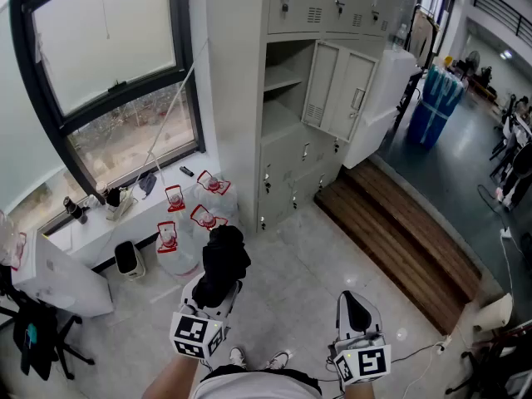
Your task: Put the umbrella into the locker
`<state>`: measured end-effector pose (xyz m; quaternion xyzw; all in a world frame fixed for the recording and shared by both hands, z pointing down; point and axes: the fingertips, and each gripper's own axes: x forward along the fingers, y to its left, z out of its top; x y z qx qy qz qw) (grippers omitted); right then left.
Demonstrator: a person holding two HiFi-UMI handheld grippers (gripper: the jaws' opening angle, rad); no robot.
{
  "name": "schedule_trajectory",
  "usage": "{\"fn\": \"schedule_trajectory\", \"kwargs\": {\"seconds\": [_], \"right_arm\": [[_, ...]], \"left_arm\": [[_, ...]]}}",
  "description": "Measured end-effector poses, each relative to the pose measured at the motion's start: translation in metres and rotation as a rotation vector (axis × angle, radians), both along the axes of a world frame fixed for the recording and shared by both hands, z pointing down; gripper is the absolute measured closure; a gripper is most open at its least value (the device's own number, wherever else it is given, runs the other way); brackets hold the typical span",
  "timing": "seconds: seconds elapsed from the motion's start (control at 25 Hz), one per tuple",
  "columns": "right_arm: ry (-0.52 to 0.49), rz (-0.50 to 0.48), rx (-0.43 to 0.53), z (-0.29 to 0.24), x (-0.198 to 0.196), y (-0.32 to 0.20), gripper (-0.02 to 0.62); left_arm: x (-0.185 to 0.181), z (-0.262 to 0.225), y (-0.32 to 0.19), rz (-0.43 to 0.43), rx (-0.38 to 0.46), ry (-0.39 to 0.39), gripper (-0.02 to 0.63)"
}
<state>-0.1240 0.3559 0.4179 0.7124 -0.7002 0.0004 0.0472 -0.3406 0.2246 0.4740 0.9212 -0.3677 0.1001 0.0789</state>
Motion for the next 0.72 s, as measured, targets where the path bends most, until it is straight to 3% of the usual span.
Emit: {"fn": "schedule_trajectory", "kwargs": {"seconds": [0.72], "right_arm": [[-0.038,-0.002,0.024,0.011,0.047,0.04,0.58]], "left_arm": [[0.032,0.008,0.044,-0.029,-0.015,0.025,0.379]]}}
